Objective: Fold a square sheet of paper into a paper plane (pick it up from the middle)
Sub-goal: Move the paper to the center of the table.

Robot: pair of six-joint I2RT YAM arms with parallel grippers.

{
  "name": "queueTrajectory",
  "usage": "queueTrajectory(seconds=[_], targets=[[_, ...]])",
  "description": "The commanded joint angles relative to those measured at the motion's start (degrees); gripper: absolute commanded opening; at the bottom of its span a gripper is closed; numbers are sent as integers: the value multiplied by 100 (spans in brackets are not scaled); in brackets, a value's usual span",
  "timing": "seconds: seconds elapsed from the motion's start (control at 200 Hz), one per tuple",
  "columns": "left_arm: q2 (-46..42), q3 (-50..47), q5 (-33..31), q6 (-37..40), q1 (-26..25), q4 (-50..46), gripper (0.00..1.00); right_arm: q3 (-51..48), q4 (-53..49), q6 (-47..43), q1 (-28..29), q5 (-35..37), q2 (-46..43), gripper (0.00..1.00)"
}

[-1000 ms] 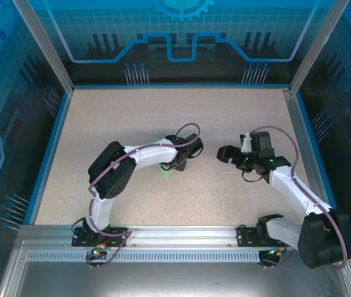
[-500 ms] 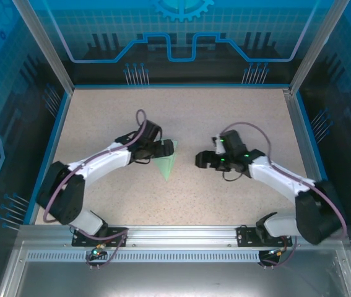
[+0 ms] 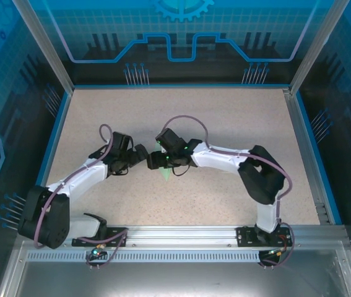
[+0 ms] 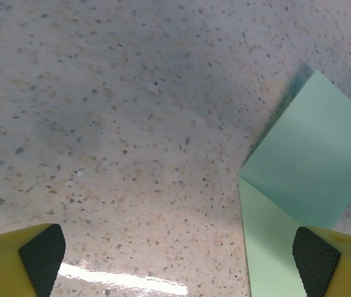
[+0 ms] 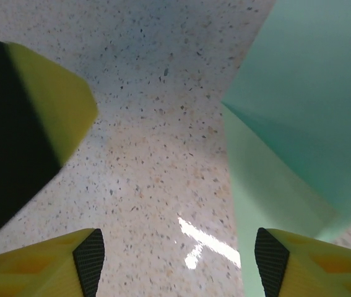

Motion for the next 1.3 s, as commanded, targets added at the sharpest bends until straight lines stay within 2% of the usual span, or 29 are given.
queueTrajectory(seconds=[0.0,0.21,0.405,0.55,0.68,0.79,0.9,0.96,1.03,1.085,1.176,1.296], targets=[[-253,-204,222,-277,125,-70,98,336,-242,124,-62,271,390,68],[-172,-245,371,-429,241,75,98,383,-480,0,-206,531,710,67],[3,-144,722,-407,239,232,98,122,-498,-392,-277,155,746,67],[89,-90,1012,-319,239,273,98,-303,-632,-1349,-385,-372,532,67],[130,-98,1215,-252,239,330,99,-828,-1185,-2675,-598,-950,125,66],[78,-232,1305,-255,239,554,98,-1129,-1625,-3041,-694,-437,-364,67],[125,-245,1309,-198,232,572,98,-1250,-1400,-2672,-705,-495,-924,67],[156,-214,1358,-149,239,536,98,-1313,-1213,-2138,-662,-329,-1216,67],[158,-235,1444,-113,227,561,99,-1481,-1008,-1310,-641,-36,-1547,58],[142,-285,1486,-99,229,605,98,-1665,-824,-668,-570,229,-1758,56],[137,-361,1603,-129,199,743,99,-1764,-813,-5,-253,891,-1863,56],[174,-380,1701,-155,111,824,98,-1776,-686,269,-106,1066,-1749,55]])
